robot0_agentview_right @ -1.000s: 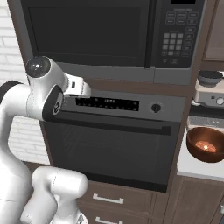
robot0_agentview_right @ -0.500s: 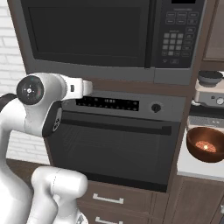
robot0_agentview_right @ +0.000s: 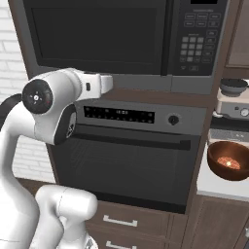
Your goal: Open the microwave, place the bowl with waffle inside the microwave, then close the microwave door and turn it on.
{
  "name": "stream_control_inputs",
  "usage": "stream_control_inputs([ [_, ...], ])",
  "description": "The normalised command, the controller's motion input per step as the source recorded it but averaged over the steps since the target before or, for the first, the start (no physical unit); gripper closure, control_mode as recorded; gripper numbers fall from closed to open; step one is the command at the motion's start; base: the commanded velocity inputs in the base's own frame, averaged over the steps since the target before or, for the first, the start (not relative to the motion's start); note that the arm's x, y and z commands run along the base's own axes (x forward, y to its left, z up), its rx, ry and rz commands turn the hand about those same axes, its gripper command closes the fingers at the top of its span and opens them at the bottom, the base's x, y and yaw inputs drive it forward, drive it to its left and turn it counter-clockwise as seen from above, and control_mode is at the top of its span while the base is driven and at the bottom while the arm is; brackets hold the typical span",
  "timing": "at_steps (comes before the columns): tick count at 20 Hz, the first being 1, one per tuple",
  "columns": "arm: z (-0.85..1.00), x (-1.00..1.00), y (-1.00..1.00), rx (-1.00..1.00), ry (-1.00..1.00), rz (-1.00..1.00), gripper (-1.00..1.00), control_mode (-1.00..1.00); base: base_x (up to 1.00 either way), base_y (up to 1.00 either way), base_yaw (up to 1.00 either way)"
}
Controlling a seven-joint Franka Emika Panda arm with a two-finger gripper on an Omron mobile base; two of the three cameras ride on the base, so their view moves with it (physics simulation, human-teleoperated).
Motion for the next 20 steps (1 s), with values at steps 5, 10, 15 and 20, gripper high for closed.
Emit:
stream_control_inputs([
  [5,0.35,-0.23,-0.56,0.00,-0.01,-0.02,-1.00,-1.00,0.00,0.00,0.00],
  [10,0.20,-0.42,-0.60,0.00,-0.02,0.00,-1.00,-1.00,0.00,0.00,0.00],
  [15,0.03,-0.16,-0.53,0.00,-0.07,0.00,-1.00,-1.00,0.00,0.00,0.00],
  [20,0.00,0.01,-0.37,0.00,-0.07,0.00,-1.00,-1.00,0.00,0.00,0.00],
])
